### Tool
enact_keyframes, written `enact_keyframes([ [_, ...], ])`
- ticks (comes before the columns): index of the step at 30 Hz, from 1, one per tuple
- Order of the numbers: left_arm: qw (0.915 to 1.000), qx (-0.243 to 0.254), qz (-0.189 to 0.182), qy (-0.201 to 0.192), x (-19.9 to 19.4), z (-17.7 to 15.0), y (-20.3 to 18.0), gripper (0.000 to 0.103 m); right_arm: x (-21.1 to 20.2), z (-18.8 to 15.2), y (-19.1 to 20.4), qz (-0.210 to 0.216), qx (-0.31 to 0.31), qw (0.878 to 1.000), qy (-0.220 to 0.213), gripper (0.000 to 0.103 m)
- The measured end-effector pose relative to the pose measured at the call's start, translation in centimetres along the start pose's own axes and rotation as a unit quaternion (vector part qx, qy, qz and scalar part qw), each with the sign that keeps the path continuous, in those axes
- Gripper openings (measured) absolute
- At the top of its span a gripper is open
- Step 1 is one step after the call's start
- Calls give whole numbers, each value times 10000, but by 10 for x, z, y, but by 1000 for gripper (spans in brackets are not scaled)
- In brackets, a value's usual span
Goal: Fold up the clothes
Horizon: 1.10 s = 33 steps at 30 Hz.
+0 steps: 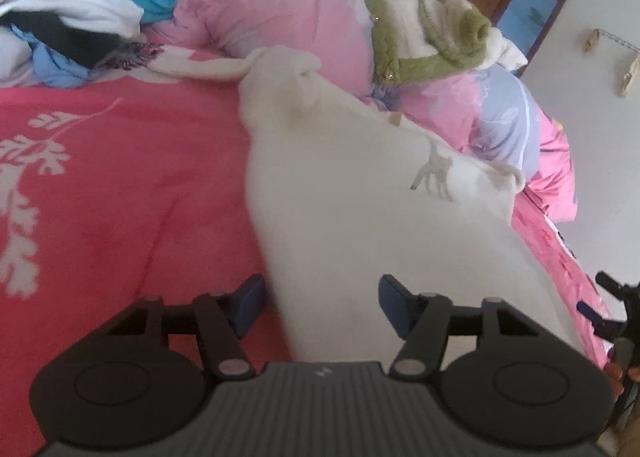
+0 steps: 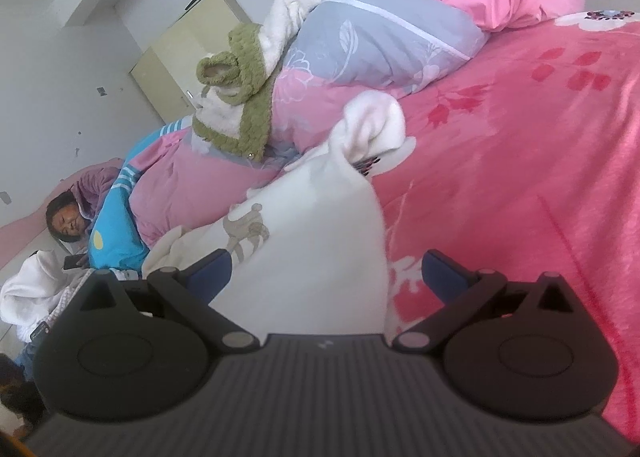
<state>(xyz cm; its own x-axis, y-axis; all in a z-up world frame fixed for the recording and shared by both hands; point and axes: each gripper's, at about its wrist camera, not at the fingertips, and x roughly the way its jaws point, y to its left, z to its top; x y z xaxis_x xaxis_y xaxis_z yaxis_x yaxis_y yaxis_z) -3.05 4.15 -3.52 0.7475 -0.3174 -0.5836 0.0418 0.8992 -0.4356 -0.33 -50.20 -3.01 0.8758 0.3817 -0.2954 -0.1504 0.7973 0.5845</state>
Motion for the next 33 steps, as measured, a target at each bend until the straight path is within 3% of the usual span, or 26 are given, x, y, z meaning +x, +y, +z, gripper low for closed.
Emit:
enact_keyframes([
  [10,9987,-448,-250,-22,13,2,11,63,7,0,0,-2,-19,9998,182,102],
  [19,9898,-936,-1026,315,0,-13,22,63,8,0,0,28,6,9997,229,102],
  [26,9771,-1306,-1610,472,-10,-33,30,66,20,1,-14,224,577,9958,671,102],
  [33,9807,-1158,-1462,588,-6,-31,20,68,25,3,-29,431,1137,9895,785,102],
])
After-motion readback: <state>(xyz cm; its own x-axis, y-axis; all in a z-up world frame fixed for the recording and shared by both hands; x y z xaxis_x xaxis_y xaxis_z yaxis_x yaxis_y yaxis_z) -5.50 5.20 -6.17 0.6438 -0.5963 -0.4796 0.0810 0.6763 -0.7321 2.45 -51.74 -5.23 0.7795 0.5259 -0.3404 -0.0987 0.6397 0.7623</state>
